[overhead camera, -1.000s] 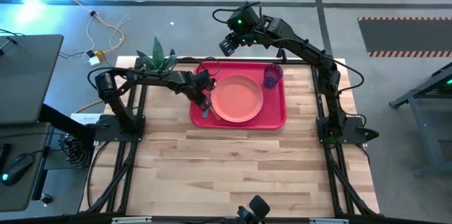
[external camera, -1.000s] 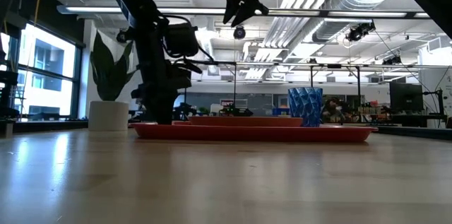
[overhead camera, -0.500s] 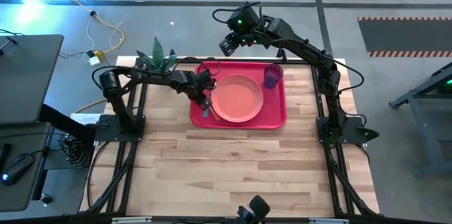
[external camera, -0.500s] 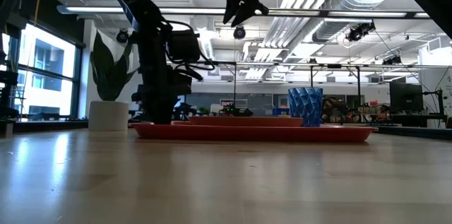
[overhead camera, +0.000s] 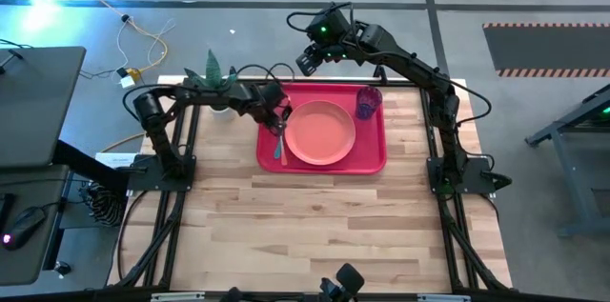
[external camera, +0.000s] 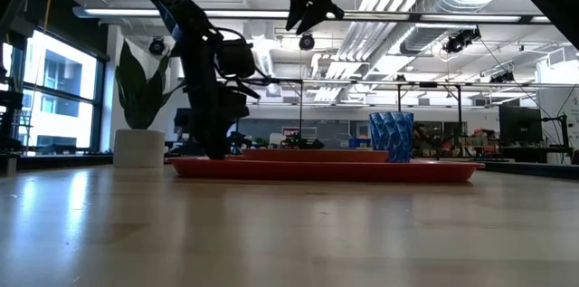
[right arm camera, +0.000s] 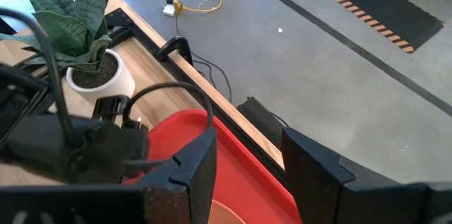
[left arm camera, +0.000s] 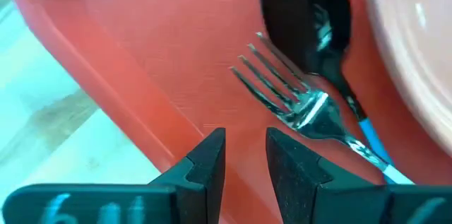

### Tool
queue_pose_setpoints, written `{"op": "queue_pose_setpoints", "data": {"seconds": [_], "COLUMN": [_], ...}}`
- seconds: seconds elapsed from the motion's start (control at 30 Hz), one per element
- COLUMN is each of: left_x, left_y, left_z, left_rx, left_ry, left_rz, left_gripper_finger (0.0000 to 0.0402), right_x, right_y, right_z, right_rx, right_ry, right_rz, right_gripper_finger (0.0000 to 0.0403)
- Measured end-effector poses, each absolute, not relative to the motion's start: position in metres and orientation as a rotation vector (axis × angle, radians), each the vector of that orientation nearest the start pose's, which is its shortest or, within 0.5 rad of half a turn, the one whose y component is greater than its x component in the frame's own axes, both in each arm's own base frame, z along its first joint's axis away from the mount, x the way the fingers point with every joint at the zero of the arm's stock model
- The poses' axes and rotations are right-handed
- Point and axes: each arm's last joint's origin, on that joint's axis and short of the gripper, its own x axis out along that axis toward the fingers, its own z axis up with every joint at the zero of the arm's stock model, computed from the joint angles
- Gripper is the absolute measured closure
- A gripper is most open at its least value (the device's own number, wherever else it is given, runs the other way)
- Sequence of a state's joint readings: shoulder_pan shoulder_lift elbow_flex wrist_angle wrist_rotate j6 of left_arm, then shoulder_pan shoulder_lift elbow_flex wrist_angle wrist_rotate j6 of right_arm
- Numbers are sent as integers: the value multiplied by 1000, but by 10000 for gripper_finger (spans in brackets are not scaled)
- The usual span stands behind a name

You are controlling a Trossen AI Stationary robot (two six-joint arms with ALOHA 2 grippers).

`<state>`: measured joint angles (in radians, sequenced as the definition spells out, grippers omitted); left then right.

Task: Pick and place plate/cup/fork/spoon on tray
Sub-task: Adjust the utensils on the pink tray

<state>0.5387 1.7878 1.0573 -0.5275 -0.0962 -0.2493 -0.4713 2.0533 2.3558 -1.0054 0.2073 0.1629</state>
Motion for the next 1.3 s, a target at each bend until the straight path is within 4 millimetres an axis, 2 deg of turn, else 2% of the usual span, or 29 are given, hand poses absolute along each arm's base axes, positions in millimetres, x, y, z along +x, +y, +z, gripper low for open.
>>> {"op": "queue_pose_setpoints", "data": {"seconds": [0.13,0.3,0.6,0.97,1.3], "left_x": [278,284,293,298,302], "left_y": [171,161,144,145,146], "left_z": [153,153,154,152,153], "left_rx": [-585,-690,-785,-909,-909], "left_ry": [1170,1156,1132,1054,1013], "left_rz": [662,610,653,734,725], "left_gripper_finger": [307,307,310,350,371], "right_x": [382,382,382,382,382], "right_y": [-201,-201,-201,-201,-201], "right_z": [405,405,405,405,405], "right_rx": [235,236,238,238,239], "right_ry": [660,660,659,659,668], "right_rz": [-704,-704,-705,-705,-704], "right_gripper_finger": [253,253,253,253,253]}}
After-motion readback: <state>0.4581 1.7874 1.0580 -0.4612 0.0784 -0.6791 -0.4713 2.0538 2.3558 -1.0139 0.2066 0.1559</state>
